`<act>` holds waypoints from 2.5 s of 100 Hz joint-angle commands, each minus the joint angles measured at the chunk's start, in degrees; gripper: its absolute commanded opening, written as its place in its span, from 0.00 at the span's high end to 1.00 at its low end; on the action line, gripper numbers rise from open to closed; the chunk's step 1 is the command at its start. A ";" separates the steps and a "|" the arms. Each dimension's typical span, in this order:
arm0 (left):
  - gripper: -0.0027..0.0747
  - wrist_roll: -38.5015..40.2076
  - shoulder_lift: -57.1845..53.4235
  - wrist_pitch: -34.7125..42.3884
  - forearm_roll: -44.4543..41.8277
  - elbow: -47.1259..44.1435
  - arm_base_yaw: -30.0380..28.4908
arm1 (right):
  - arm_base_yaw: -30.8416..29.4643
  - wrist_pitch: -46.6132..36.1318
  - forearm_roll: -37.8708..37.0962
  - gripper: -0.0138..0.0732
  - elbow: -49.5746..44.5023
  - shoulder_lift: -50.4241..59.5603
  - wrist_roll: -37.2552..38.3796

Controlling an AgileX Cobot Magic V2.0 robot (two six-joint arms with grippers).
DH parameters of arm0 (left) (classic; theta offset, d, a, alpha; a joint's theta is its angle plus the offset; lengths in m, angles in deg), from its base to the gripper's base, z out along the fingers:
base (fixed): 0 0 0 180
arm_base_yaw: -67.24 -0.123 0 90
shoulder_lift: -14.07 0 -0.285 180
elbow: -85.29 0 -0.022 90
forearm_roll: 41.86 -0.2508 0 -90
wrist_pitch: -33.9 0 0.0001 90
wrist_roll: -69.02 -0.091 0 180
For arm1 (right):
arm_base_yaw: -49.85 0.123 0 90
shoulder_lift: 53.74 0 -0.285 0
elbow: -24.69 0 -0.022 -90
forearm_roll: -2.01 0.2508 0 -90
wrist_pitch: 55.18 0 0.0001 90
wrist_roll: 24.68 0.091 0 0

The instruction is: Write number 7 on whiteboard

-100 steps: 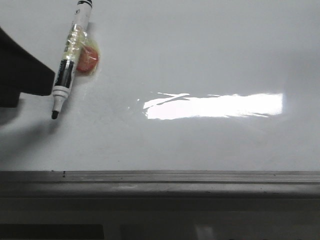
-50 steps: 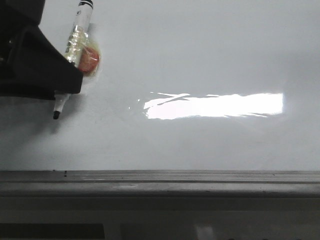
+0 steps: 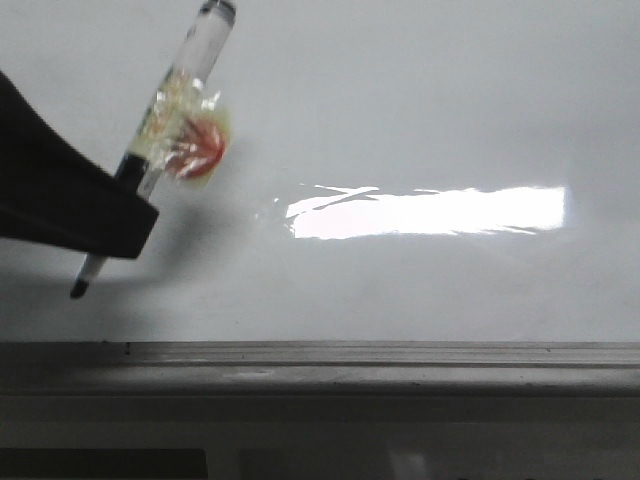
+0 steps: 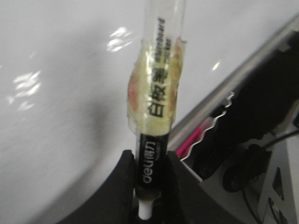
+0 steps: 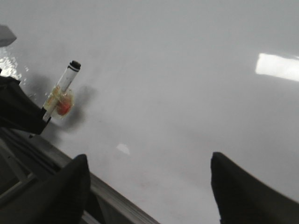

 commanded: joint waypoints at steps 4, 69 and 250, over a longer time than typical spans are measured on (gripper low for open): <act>0.99 -24.11 -4.81 -4.55 15.89 1.50 0.13 | 3.76 -3.26 6.93 0.28 2.15 -4.16 -9.62; 0.99 -40.18 -6.12 -18.34 18.98 1.50 0.13 | 22.79 -2.49 50.61 0.28 2.47 -26.17 -51.97; 0.74 -2.52 -34.30 3.98 2.07 -5.41 0.00 | 23.03 -23.63 51.30 0.89 0.11 -24.21 -70.04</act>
